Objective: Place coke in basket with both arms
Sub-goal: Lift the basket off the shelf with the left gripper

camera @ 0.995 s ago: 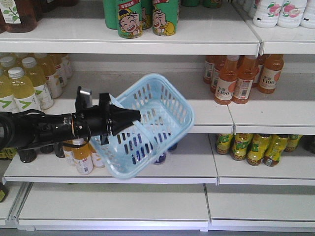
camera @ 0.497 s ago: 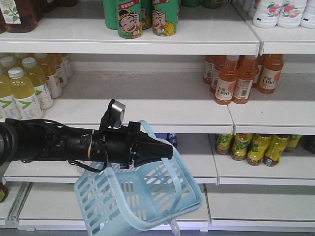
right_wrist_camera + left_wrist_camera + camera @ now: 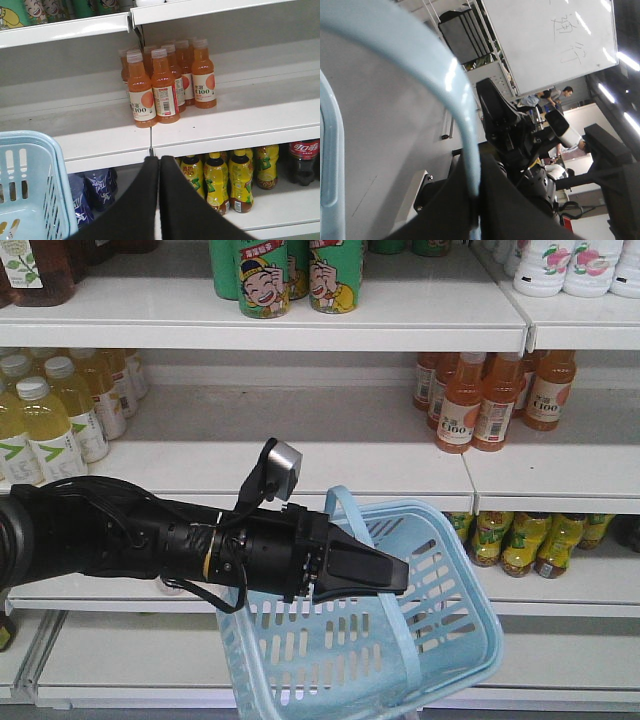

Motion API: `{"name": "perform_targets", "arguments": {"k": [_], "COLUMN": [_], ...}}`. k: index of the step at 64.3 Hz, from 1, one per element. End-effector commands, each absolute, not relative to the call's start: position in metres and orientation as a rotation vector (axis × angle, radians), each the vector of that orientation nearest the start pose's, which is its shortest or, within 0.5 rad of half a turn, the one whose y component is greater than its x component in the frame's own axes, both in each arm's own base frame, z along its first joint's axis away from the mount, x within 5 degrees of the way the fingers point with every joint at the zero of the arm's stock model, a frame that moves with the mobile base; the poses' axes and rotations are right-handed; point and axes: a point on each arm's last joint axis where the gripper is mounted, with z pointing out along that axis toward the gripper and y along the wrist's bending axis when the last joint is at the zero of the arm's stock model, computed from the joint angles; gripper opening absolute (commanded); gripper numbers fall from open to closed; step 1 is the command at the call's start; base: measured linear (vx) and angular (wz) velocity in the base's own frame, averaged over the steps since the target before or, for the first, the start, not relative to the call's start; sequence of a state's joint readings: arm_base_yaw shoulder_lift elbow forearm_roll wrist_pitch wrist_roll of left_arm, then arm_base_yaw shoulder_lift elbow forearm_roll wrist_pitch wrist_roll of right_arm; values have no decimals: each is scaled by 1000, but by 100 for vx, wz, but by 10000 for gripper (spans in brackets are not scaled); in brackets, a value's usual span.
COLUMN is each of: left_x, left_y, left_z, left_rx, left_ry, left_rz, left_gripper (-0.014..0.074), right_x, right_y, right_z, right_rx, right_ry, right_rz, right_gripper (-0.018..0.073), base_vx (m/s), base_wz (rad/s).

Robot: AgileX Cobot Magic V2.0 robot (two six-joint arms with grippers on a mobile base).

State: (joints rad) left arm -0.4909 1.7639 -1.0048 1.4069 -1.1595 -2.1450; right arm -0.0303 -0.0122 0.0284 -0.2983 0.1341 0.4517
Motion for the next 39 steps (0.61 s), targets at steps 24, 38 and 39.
{"name": "perform_targets", "arguments": {"k": [24, 38, 39], "left_x": [230, 226, 226], "left_y": [-229, -228, -228], "left_z": [292, 286, 286], "left_rx": [703, 790, 795], "left_ry": [1977, 2035, 2039], "left_rz": [-2168, -2114, -2111], "left_gripper": [-6, -6, -6], "right_x": [56, 56, 56], "right_y": [-4, -4, -4], "right_z": [193, 193, 193], "right_rx": [151, 151, 151], "right_ry": [1561, 1561, 1561], "right_rz": [64, 64, 64], "right_gripper": [-6, -6, -6], "base_vx": [0, 0, 0], "base_wz": [0, 0, 0]}}
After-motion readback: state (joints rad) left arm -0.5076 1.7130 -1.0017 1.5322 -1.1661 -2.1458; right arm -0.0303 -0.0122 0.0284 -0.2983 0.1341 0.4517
